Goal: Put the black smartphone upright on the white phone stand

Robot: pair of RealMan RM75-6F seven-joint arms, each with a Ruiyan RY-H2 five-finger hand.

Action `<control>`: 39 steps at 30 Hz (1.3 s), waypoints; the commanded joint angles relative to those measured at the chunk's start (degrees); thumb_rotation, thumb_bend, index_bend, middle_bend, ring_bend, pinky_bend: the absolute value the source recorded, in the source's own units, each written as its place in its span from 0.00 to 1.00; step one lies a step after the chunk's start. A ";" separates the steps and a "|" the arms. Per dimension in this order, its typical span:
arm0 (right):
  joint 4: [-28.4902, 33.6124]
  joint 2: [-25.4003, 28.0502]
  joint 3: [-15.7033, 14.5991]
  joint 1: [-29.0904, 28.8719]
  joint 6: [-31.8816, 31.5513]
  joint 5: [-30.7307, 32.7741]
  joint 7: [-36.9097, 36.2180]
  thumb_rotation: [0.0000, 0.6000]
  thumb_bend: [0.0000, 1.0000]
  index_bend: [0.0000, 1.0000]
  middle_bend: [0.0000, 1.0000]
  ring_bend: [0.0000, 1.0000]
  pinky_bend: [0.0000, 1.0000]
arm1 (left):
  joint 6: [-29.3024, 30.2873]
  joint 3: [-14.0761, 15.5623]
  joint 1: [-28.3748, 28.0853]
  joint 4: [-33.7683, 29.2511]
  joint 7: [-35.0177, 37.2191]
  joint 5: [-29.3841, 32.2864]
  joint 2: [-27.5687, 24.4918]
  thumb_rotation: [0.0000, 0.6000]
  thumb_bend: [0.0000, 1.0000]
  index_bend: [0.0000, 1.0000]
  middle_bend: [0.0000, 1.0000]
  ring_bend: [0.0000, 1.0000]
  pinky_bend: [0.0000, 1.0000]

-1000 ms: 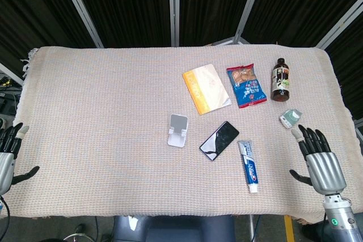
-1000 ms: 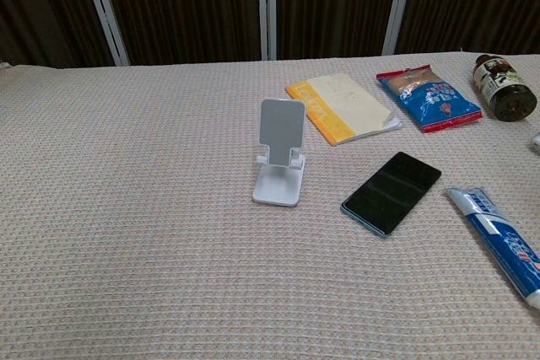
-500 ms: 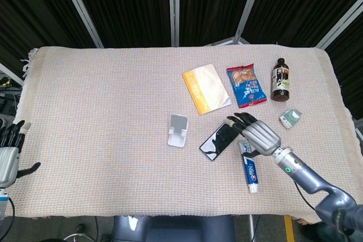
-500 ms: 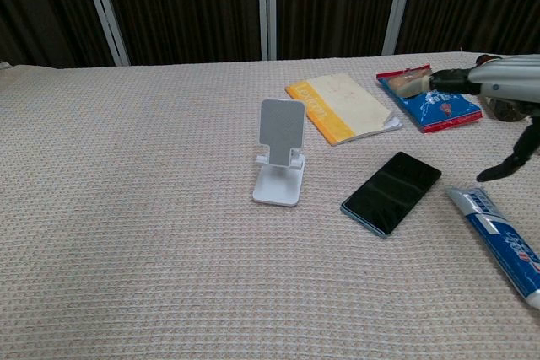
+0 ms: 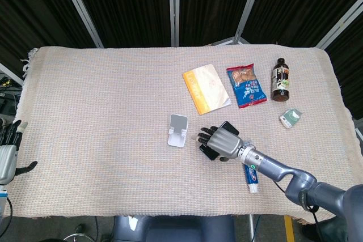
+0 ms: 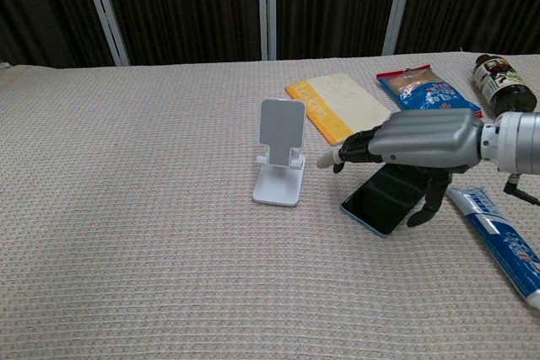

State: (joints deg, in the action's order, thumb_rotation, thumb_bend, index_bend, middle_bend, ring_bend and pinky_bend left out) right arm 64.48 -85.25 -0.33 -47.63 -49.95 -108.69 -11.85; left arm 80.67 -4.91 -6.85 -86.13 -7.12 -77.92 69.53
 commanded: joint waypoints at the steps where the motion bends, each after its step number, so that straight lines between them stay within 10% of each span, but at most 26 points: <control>1: -1.95 -1.35 -1.07 -0.76 0.51 0.11 2.25 1.00 0.03 0.09 0.19 0.13 0.28 | 0.03 0.02 0.03 -0.02 0.07 0.03 -0.08 1.00 0.00 0.00 0.00 0.00 0.00; 22: -14.60 -6.39 -6.01 -0.57 -5.33 0.18 7.13 1.00 0.02 0.16 0.23 0.16 0.28 | 0.03 0.10 0.00 -0.20 -0.18 0.29 -0.11 1.00 0.00 0.00 0.00 0.00 0.00; 39: -23.54 -9.62 -8.26 0.54 -14.25 -0.91 7.76 1.00 0.17 0.48 0.48 0.39 0.31 | -0.05 0.29 -0.07 -0.38 -0.24 0.14 -0.11 1.00 0.00 0.00 0.00 0.00 0.00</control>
State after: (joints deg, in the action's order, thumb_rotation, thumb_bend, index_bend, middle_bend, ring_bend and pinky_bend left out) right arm 41.60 -94.60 -8.40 -47.35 -63.14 -109.33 -4.28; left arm 80.62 -4.62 -6.92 -86.50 -7.34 -77.78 69.42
